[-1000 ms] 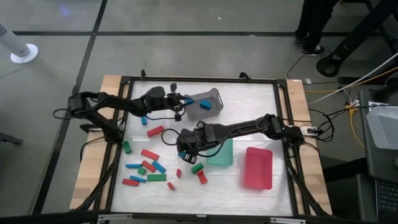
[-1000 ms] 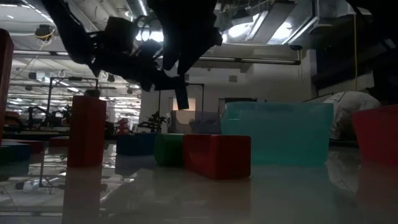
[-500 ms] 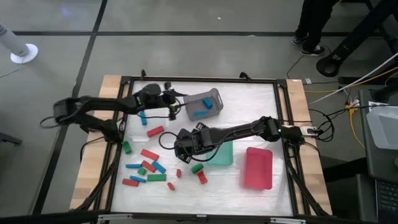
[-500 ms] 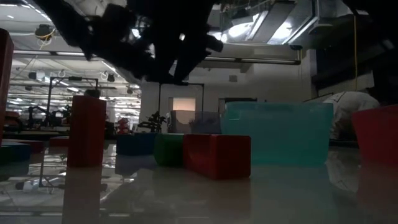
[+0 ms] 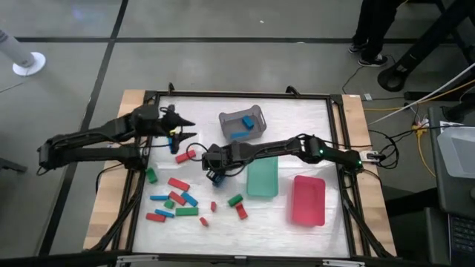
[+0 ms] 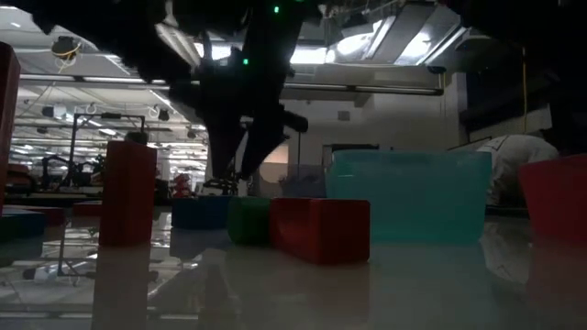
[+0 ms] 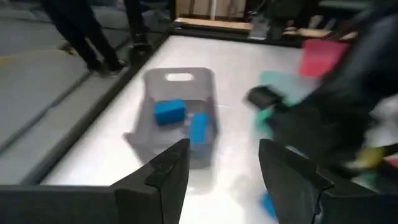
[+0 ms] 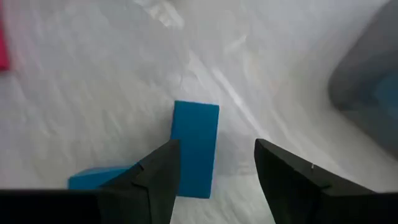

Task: Sort blocks
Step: Put the blue triangular block into the gray bin, then put the red block into the pink bin

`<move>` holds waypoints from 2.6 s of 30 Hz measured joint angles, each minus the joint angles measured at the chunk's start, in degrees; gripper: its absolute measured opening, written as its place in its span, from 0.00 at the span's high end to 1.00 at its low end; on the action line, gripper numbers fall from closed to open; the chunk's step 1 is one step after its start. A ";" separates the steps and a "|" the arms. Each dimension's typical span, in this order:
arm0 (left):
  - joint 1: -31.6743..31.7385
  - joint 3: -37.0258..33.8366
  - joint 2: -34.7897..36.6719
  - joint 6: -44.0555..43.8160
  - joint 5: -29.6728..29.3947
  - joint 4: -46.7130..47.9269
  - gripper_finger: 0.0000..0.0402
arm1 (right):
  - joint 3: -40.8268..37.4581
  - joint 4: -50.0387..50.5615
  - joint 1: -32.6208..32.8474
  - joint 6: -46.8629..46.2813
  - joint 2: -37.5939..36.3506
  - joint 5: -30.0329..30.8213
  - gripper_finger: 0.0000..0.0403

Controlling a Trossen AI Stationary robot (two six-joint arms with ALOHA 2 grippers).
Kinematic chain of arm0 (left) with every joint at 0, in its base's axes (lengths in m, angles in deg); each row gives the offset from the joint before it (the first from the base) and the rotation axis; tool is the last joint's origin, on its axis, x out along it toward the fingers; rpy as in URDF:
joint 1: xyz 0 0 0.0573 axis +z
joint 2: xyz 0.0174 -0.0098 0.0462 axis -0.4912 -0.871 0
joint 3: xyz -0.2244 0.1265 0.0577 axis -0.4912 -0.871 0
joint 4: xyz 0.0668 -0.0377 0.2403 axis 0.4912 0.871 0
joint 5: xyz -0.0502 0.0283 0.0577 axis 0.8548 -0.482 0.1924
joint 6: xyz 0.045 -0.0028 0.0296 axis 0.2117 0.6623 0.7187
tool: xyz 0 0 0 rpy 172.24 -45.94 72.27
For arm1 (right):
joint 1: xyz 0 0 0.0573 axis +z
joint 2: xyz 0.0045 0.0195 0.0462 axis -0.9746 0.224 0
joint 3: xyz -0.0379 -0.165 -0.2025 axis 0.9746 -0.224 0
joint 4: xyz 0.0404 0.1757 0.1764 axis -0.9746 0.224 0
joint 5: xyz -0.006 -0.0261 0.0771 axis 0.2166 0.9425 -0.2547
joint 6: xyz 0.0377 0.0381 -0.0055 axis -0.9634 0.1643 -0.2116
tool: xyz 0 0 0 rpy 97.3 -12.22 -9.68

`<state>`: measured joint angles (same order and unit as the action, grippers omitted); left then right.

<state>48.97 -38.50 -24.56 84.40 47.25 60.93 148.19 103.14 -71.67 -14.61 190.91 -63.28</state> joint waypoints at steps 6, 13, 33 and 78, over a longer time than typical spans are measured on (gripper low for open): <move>-4.04 0.02 3.06 -4.55 2.34 5.70 0.55 | 0.06 -2.45 -0.93 1.43 2.88 -4.19 0.49; -8.57 0.02 2.58 -6.09 2.30 9.92 0.55 | -0.02 -2.84 -0.78 1.51 4.22 -3.36 0.51; -14.98 -8.73 2.53 -18.92 2.50 12.33 0.55 | 0.03 7.91 -5.66 10.49 -7.64 5.95 0.66; -14.99 -22.12 1.00 -17.47 -15.28 4.60 0.55 | 0.02 11.03 -18.53 19.37 -7.36 -6.61 0.39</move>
<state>33.98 -60.62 -23.55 66.93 31.98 65.53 148.21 114.17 -90.20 4.76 183.54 -69.89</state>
